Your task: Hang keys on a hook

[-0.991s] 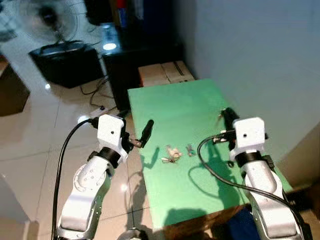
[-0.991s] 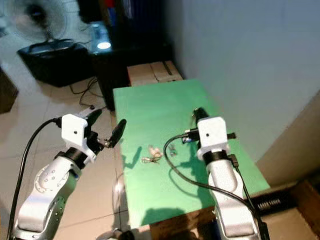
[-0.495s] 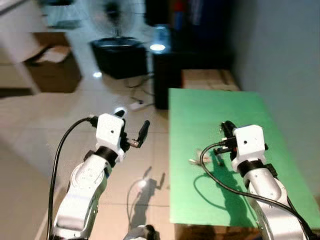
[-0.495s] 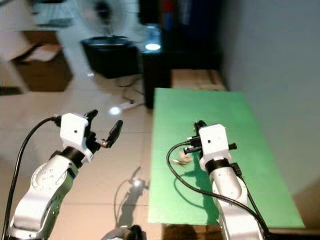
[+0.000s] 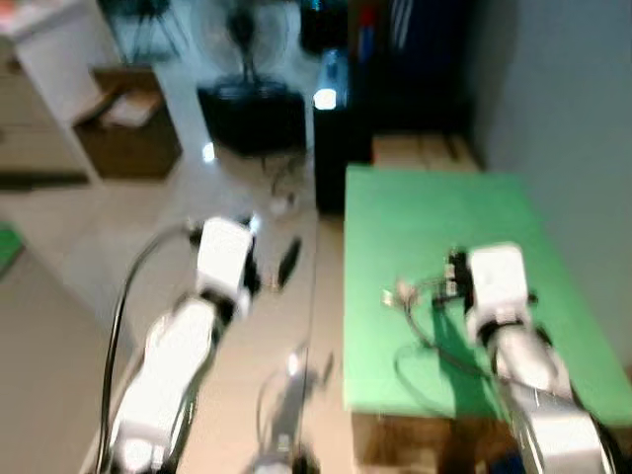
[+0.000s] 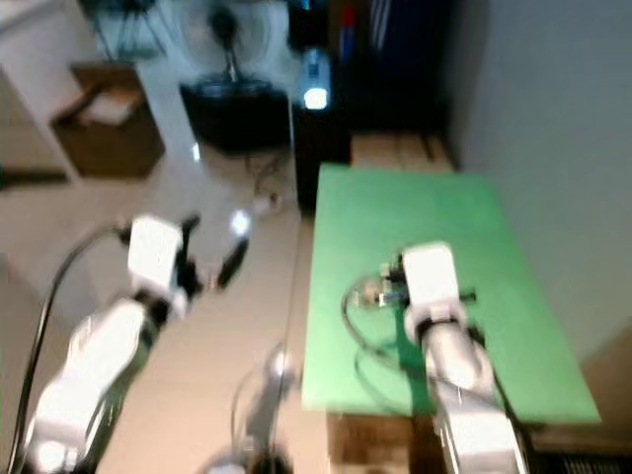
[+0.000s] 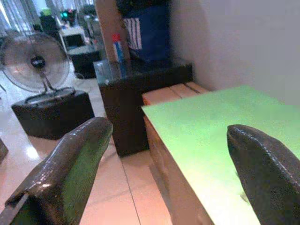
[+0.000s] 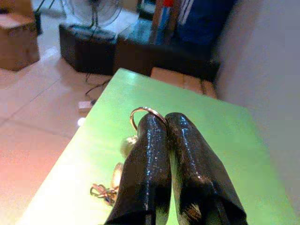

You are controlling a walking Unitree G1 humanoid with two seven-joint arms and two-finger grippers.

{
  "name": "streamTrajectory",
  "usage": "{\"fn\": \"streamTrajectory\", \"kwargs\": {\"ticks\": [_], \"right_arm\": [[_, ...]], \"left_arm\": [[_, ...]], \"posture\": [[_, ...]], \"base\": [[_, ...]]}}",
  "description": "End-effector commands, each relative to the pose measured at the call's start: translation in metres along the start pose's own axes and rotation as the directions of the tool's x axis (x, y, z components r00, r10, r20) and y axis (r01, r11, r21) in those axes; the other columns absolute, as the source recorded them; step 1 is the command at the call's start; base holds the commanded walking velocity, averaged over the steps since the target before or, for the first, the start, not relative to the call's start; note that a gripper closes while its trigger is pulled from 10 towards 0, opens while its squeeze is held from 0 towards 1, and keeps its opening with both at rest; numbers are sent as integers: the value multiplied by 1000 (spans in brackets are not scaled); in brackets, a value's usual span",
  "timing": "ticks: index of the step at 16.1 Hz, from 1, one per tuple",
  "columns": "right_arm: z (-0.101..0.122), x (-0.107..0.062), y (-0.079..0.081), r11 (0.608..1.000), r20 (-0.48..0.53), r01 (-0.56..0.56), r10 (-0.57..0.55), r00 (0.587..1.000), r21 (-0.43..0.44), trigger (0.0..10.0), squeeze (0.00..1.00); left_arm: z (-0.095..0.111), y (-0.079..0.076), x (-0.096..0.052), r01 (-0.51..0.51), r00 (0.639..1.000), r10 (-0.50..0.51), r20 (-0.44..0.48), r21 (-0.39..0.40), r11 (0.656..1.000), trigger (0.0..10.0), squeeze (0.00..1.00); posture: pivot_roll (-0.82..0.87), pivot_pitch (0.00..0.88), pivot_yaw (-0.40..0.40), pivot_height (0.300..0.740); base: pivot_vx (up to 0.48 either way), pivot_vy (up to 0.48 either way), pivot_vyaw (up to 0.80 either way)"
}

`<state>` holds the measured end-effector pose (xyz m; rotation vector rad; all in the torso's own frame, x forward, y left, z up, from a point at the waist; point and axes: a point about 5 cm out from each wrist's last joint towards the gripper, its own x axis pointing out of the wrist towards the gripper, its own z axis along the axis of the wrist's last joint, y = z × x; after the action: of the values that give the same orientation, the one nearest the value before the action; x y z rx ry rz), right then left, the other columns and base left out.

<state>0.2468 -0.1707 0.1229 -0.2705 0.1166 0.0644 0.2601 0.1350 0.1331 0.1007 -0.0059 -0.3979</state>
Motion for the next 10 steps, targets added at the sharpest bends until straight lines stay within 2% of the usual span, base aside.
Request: {"fn": "streamTrajectory", "kwargs": {"ticks": [1,7,10], "right_arm": [[0,-1,2,1000,-10,-24,24,1000,1,10000,0],[5,5,17,989,10,-145,145,989,2,10000,0],[7,11,20,978,22,-208,209,978,-8,10000,0]], "left_arm": [[3,3,1,-26,1000,26,8,12,1000,10000,0],[-1,6,-5,-84,996,84,-2,11,996,10000,0],[-9,12,-9,-197,980,198,-32,49,979,10000,0]], "posture": [[-100,0,52,740],[-86,0,30,740],[-50,0,-32,740]], "base": [[-307,0,0],[0,0,800],[0,0,800]]}}
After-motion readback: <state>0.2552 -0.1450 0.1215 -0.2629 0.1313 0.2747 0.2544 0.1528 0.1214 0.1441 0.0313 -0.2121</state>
